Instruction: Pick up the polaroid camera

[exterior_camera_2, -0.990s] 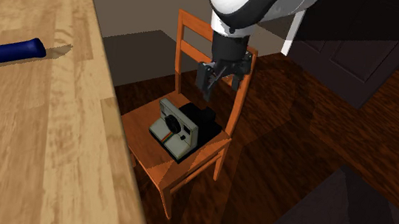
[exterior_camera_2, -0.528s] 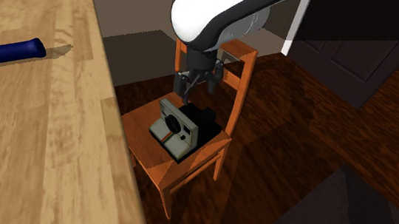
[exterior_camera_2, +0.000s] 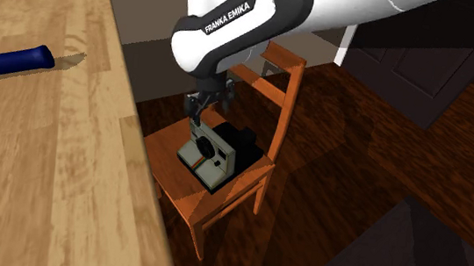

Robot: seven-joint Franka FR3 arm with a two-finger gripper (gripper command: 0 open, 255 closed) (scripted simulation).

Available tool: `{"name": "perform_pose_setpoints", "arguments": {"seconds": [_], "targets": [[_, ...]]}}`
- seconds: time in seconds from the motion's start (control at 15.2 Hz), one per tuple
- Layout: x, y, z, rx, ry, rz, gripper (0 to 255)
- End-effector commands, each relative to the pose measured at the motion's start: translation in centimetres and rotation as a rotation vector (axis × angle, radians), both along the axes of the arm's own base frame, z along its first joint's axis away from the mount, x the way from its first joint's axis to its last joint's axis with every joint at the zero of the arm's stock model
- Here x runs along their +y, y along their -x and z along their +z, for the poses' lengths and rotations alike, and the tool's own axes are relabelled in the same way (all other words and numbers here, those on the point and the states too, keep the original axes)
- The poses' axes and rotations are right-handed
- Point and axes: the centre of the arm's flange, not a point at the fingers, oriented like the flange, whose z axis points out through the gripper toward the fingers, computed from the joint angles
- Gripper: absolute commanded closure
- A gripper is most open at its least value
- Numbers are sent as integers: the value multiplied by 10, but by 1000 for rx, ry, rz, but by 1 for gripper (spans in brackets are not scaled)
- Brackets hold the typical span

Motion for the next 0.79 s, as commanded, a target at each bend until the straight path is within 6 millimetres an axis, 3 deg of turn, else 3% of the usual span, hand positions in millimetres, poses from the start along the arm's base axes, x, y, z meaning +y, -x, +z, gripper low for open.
{"name": "perform_pose_setpoints", "arguments": {"seconds": [0.0,0.2,0.73], "targets": [[9,-20,-15,-6,3,7,0],[20,-47,-37,-14,7,17,0],[20,-47,-77,-14,7,17,0]]}}
